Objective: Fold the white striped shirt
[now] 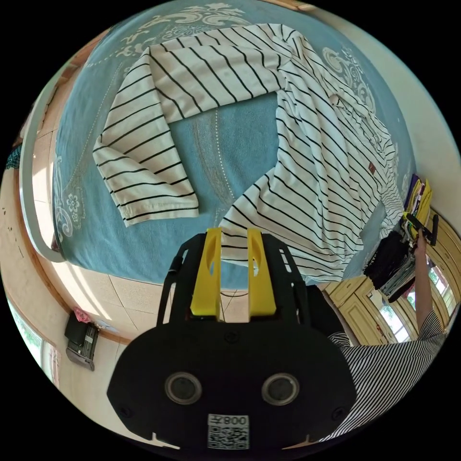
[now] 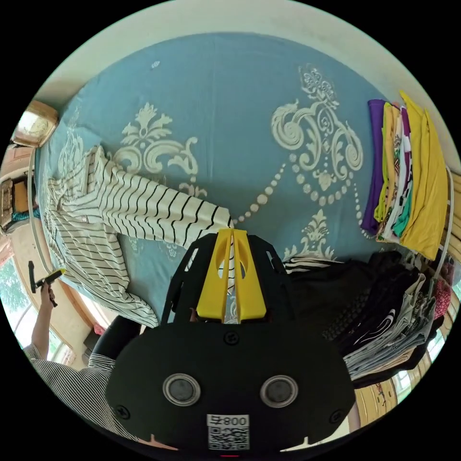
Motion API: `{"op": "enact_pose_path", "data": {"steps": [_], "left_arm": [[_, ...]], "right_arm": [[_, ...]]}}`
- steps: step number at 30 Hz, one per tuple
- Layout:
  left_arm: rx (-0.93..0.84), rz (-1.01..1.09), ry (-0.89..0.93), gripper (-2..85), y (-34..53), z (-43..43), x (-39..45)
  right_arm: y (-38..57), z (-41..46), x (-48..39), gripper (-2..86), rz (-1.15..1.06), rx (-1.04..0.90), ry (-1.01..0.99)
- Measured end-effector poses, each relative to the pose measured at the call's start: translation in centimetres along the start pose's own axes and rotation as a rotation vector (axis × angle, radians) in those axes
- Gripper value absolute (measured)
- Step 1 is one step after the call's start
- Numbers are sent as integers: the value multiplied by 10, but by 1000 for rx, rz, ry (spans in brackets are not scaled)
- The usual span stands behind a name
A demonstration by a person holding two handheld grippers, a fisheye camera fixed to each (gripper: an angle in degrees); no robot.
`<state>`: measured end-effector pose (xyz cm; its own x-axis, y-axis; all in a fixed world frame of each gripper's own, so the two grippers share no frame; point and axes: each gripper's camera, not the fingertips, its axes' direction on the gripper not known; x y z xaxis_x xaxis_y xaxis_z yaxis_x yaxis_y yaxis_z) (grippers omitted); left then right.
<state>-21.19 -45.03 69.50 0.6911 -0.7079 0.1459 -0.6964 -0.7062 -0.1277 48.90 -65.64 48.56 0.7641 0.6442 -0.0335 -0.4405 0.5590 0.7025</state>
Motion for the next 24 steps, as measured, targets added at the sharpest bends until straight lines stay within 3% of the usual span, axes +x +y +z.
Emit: {"op": "enact_pose_path", "data": {"steps": [7, 11, 18, 24], "left_arm": [[-58, -1, -22, 88, -18, 14, -27], [-79, 2, -52, 81, -24, 21, -34], [-102, 26, -26, 78, -22, 15, -51], [-164, 34, -33, 66, -27, 23, -55]], "right_arm": [[-35, -16, 35, 6, 97, 21, -80], [13, 31, 5, 39, 22, -19, -268], [154, 158, -56, 86, 50, -352, -596], [195, 209, -79, 86, 111, -416, -603]]}}
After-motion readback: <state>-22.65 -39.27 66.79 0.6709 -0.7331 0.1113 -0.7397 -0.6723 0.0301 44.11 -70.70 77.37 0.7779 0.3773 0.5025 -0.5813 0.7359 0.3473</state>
